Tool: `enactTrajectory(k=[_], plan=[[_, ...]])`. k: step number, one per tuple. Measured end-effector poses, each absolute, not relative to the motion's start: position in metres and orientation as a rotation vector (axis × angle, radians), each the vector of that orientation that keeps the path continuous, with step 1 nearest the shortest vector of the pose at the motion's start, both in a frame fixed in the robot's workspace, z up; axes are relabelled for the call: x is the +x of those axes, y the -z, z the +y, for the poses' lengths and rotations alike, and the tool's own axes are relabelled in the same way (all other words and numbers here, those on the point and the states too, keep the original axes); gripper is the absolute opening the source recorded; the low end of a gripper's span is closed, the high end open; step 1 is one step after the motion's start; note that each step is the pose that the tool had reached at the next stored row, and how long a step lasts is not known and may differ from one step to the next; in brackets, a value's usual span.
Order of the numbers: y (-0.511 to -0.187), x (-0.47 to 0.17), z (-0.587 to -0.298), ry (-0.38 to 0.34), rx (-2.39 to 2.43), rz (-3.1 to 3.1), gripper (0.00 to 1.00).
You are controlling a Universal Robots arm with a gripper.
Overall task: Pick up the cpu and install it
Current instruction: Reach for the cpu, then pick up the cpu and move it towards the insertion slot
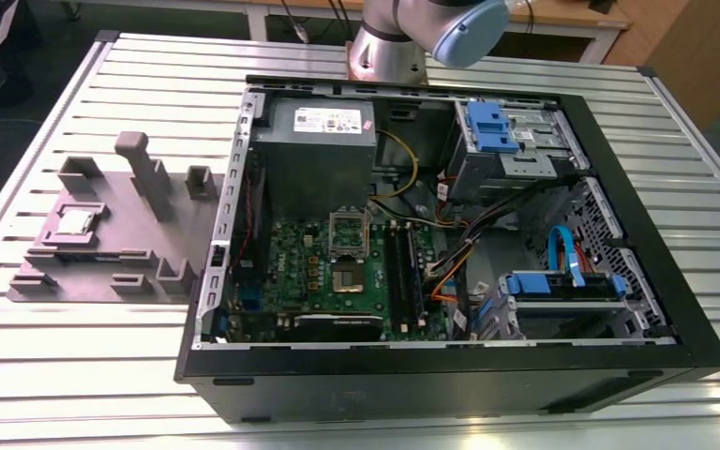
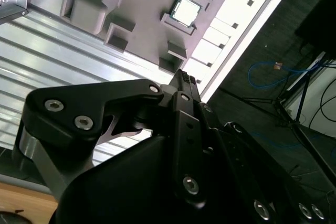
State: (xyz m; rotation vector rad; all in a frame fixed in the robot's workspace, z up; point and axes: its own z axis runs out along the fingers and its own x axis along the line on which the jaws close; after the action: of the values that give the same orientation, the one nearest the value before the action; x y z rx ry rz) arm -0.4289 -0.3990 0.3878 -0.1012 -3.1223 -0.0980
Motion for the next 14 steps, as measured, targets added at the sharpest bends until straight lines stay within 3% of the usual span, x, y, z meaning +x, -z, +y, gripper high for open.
enactTrajectory(k=[14], plan=[[-0.3878,-0.4293,-0.3990,0.098,-0.101,-3.122,0.10]])
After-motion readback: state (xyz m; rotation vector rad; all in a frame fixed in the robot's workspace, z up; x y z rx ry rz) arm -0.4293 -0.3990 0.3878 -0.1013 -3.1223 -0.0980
